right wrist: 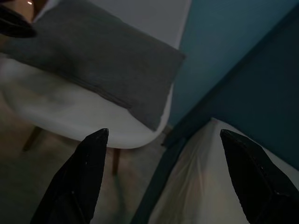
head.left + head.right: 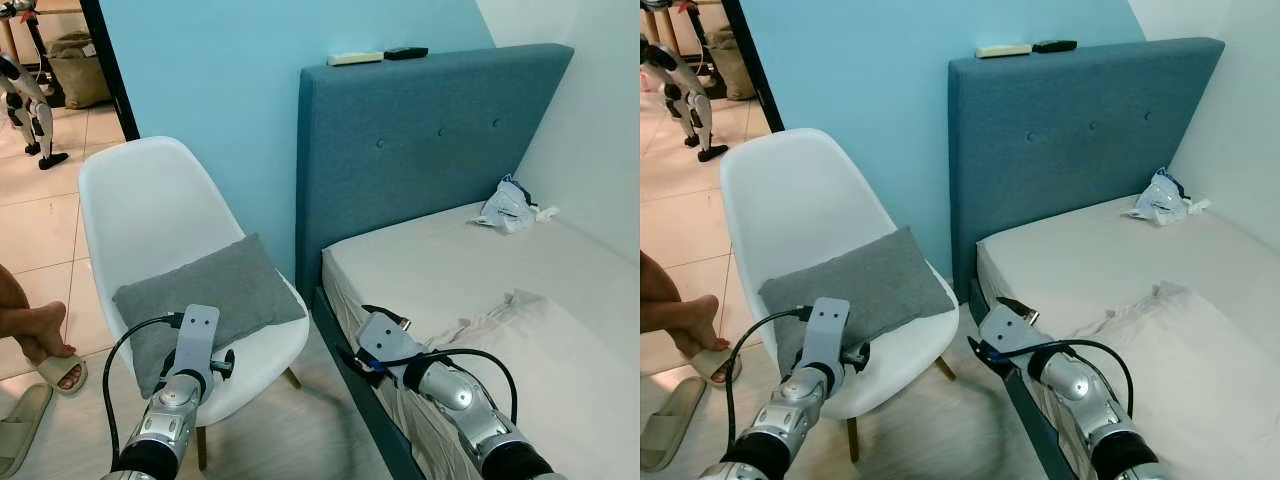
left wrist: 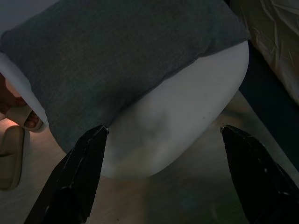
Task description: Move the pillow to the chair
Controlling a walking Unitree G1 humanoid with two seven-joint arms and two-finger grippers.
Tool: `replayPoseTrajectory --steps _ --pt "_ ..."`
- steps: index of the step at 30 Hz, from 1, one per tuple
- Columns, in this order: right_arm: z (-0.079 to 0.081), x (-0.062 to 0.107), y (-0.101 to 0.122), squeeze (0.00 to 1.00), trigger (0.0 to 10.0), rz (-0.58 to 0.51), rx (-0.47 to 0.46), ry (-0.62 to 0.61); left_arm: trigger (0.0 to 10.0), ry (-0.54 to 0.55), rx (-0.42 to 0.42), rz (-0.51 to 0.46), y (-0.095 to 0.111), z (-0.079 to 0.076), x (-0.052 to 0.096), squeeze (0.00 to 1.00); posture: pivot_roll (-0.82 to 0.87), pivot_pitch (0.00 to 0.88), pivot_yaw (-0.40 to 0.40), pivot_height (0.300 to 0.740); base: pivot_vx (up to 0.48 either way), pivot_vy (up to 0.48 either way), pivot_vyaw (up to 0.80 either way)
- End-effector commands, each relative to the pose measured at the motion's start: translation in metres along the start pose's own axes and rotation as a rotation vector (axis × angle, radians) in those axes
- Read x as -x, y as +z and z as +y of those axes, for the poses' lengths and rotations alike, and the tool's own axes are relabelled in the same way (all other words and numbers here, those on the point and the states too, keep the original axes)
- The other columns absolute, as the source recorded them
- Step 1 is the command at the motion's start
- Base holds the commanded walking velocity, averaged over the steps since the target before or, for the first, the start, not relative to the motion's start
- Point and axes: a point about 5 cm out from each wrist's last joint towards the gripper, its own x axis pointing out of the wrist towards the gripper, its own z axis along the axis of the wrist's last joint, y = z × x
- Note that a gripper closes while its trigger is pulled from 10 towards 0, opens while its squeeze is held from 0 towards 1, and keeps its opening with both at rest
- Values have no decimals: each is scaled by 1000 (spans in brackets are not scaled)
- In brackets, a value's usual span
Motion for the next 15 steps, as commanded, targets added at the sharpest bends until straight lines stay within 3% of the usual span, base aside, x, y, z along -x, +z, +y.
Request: replayPoseTrajectory --steps 1,3,15 --pt "-2 0 2 0 10000 -32 15 -10 10000 -11 -23 12 0 -1 0 0 -73 41 -6 740 0 0 0" --pt "-1 2 5 0 10000 -69 85 -20 10000 -11 -21 11 1 -1 -1 0 -70 41 -11 740 0 0 0" --pt "-3 1 4 0 10000 -79 52 1 10000 -17 -14 14 -1 -5 0 0 -68 45 -18 740 0 0 0"
